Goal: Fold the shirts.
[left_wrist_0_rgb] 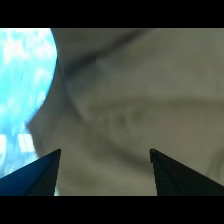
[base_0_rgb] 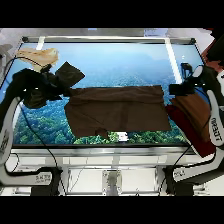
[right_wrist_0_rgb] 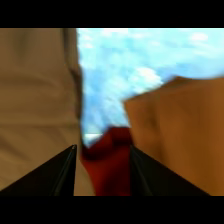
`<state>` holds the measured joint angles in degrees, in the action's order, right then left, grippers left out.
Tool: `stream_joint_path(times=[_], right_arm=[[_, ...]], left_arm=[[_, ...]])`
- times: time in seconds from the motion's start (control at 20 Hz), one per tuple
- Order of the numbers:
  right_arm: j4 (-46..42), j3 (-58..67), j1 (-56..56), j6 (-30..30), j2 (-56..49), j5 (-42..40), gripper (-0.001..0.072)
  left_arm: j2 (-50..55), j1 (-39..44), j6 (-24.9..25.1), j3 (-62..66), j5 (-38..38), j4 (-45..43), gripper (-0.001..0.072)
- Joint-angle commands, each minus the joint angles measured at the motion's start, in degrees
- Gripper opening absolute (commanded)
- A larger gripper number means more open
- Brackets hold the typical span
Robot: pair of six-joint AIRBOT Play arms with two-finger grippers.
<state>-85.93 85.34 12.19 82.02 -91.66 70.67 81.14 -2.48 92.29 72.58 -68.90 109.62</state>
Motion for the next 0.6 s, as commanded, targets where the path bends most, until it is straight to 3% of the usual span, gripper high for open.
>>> stream_joint_path(times=[0.0,0.25,0.4,0.55], right_arm=[[-0.6,0.0,3.1,-2.9,4.9,5.5,0.0388],[11.2,0.0,5.7,-6.9,6.4,11.1,0.0387],[13.3,0.0,5.6,-7.3,8.0,11.5,0.0387],[13.8,0.0,5.6,-8.2,10.3,11.7,0.0387]], left_arm=[[-13.1,0.0,-1.5,-11.7,-1.4,-0.5,0.0624],[-26.5,0.0,-6.3,-33.6,3.1,8.0,0.0623],[-27.0,0.2,-5.1,-38.0,2.4,8.0,0.0619],[-27.0,4.2,-3.8,-42.6,4.6,7.8,0.0543]])
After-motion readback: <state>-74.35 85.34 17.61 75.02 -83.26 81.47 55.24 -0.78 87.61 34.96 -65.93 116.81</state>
